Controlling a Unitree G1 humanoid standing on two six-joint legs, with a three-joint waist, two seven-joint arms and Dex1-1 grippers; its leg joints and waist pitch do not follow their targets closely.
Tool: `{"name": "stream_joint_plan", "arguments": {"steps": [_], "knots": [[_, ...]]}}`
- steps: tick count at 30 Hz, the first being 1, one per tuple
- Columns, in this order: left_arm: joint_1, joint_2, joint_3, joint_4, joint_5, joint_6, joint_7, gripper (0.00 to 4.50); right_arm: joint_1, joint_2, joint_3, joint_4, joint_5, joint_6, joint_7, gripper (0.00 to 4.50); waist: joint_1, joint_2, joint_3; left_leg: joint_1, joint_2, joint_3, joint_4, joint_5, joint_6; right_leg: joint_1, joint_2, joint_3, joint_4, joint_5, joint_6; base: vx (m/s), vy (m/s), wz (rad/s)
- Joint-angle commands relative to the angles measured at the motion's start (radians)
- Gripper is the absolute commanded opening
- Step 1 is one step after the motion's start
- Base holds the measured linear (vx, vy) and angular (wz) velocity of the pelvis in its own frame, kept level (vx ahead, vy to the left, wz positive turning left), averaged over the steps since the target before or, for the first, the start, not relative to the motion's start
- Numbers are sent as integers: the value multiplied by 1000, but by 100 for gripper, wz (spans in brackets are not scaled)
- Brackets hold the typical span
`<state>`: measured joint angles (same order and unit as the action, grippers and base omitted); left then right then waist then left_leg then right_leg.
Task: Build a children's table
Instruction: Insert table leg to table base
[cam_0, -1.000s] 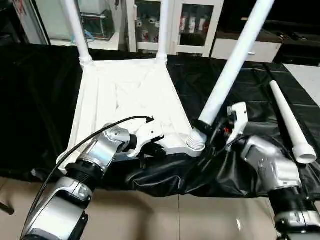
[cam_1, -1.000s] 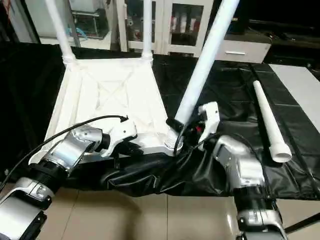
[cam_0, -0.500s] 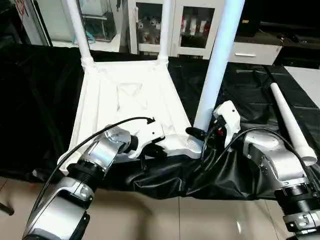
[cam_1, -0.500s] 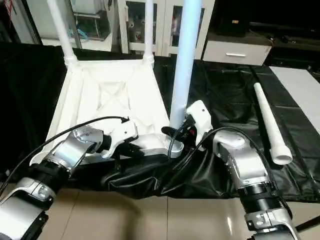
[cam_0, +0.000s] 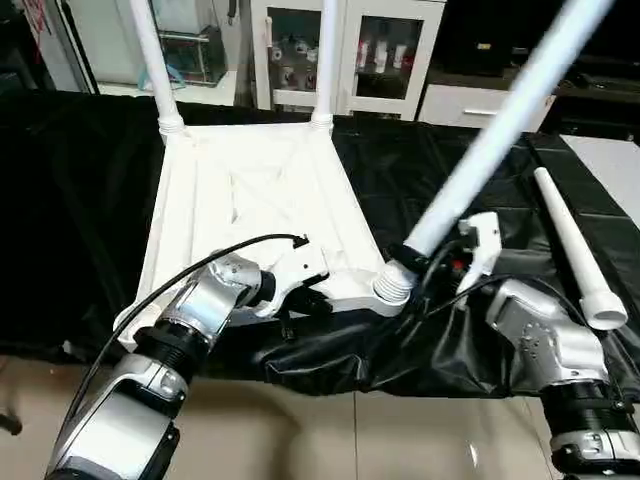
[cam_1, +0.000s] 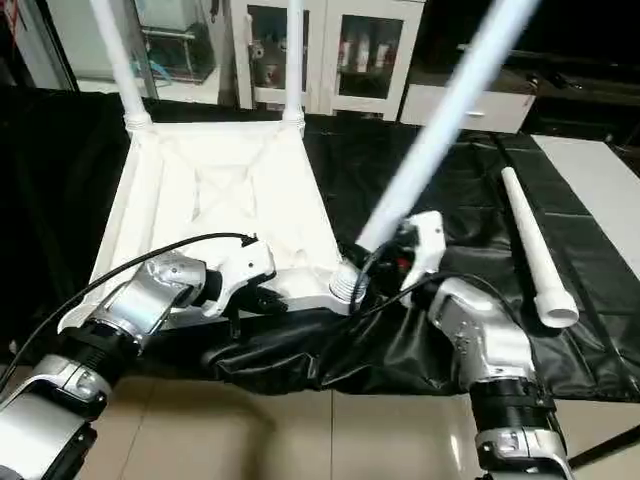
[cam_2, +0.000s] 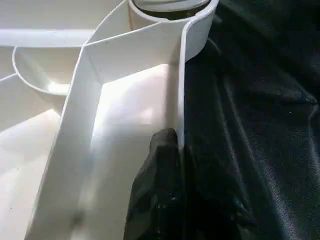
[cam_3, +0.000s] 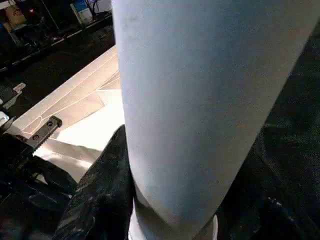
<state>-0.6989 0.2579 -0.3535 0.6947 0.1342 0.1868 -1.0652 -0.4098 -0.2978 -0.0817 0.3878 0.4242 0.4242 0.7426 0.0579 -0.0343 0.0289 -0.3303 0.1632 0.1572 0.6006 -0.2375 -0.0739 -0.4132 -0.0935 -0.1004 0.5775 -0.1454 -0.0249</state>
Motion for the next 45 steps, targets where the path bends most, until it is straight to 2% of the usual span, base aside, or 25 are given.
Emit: {"name": "stream_joint_plan", "arguments": {"steps": [1, 4, 6, 7, 9, 11, 12, 14, 18, 20, 21, 24, 28, 32, 33, 36, 39, 43, 45], "knots": [[-5, -18, 63, 10, -54, -22, 47, 0, 54, -12, 30, 47, -27, 83, 0, 185, 2, -13, -43, -16, 62, -12, -85, -140, 74, 56, -75, 54, -76, -406, -146, 0, 0, 0], [-6, -17, 62, 12, -54, -23, 45, 0, 96, -53, 129, 20, -92, 95, 32, 185, 4, -11, -42, -16, 61, -12, -85, -139, 73, 57, -74, 54, -78, -413, -138, 0, 0, 0], [-7, -16, 61, 12, -53, -23, 44, 0, 104, -70, 169, 3, -121, 97, 46, 184, 3, -12, -41, -16, 61, -11, -86, -148, 73, 56, -74, 53, -80, -432, -131, 0, 0, 0], [-7, -16, 61, 12, -53, -23, 44, 0, 104, -70, 169, 3, -121, 97, 46, 184, 4, -13, -41, -16, 60, -12, -86, -151, 71, 55, -74, 53, -82, -444, -126, 0, 0, 0], [-9, -15, 60, 13, -51, -23, 42, 0, 103, -109, 241, -34, -168, 113, 82, 184, 5, -10, -41, -15, 62, -12, -87, -154, 71, 53, -75, 54, -83, -450, -124, 0, 0, 0], [-10, -14, 61, 13, -50, -22, 42, 0, 102, -121, 260, -44, -179, 120, 92, 184, 7, -13, -42, -15, 62, -12, -87, -140, 75, 55, -73, 54, -78, -420, -125, 0, 0, 0], [-11, -14, 60, 13, -49, -21, 43, 0, 97, -137, 289, -48, -202, 120, 106, 184, 7, -14, -41, -16, 62, -12, -87, -140, 78, 55, -73, 55, -79, -419, -127, 0, 0, 0], [-12, -14, 60, 12, -48, -21, 43, 0, 91, -142, 300, -43, -213, 119, 108, 184, 8, -12, -41, -15, 62, -12, -87, -144, 76, 53, -74, 55, -79, -427, -128, 0, 0, 0], [-15, -10, 61, 19, -45, -23, 42, 0, 48, -132, 302, 10, -218, 130, 88, 184, 3, -11, -39, -16, 63, -16, -91, -187, 64, 54, -74, 52, -84, -474, -119, 0, 0, 0], [-17, -10, 62, 22, -45, -23, 46, 0, 36, -131, 314, 32, -228, 136, 91, 184, -3, -12, -35, -13, 62, -17, -92, -233, 54, 48, -75, 51, -95, -534, -97, 0, 0, 0], [-19, -10, 65, 24, -44, -23, 51, 0, 39, -132, 322, 35, -231, 134, 92, 184, -5, -21, -35, -13, 61, -18, -93, -249, 52, 48, -76, 50, -98, -566, -83, 0, 0, 0], [-19, -10, 68, 25, -44, -23, 56, 0, 48, -131, 322, 32, -232, 128, 91, 184, -3, -17, -36, -12, 63, -20, -94, -242, 51, 47, -78, 52, -97, -566, -77, 0, 0, 0], [-18, -9, 73, 24, -44, -23, 64, 0, 76, -104, 287, 44, -230, 73, 55, 184, -3, -20, -34, -13, 63, -20, -96, -248, 51, 45, -78, 53, -98, -566, -75, 0, 0, 0], [-18, -8, 74, 28, -46, -24, 66, 0, 86, -73, 258, 67, -222, 33, 11, 184, -11, -19, -30, -9, 61, -25, -99, -317, 34, 39, -78, 46, -111, -654, -41, 0, 0, 0], [-18, -8, 74, 28, -46, -24, 66, 0, 86, -73, 258, 67, -222, 33, 11, 184, -12, -13, -30, -8, 62, -27, -100, -326, 30, 39, -78, 46, -111, -659, -39, 0, 0, 0], [-19, -9, 77, 35, -47, -30, 70, 0, 91, -51, 250, 92, -235, 2, -34, 184, -24, -11, -27, -5, 62, -31, -102, -375, 22, 35, -77, 40, -121, -681, -31, 0, 0, 0], [-20, -8, 77, 39, -47, -32, 71, 0, 91, -44, 244, 102, -240, -6, -51, 184, -36, -8, -26, -5, 64, -38, -107, -419, 17, 38, -78, 33, -127, -686, -24, 0, 0, 0], [-25, -1, 77, 51, -46, -38, 68, 0, 76, -38, 232, 118, -249, -33, -73, 184, -39, -6, -28, -5, 66, -38, -111, -425, 17, 41, -81, 33, -129, -660, -32, 0, 0, 0], [-28, 2, 82, 57, -47, -36, 74, 0, 61, -31, 216, 136, -254, -53, -105, 184, -40, -6, -26, -6, 66, -38, -112, -425, 17, 38, -83, 35, -129, -654, -41, 0, 0, 0]]}}
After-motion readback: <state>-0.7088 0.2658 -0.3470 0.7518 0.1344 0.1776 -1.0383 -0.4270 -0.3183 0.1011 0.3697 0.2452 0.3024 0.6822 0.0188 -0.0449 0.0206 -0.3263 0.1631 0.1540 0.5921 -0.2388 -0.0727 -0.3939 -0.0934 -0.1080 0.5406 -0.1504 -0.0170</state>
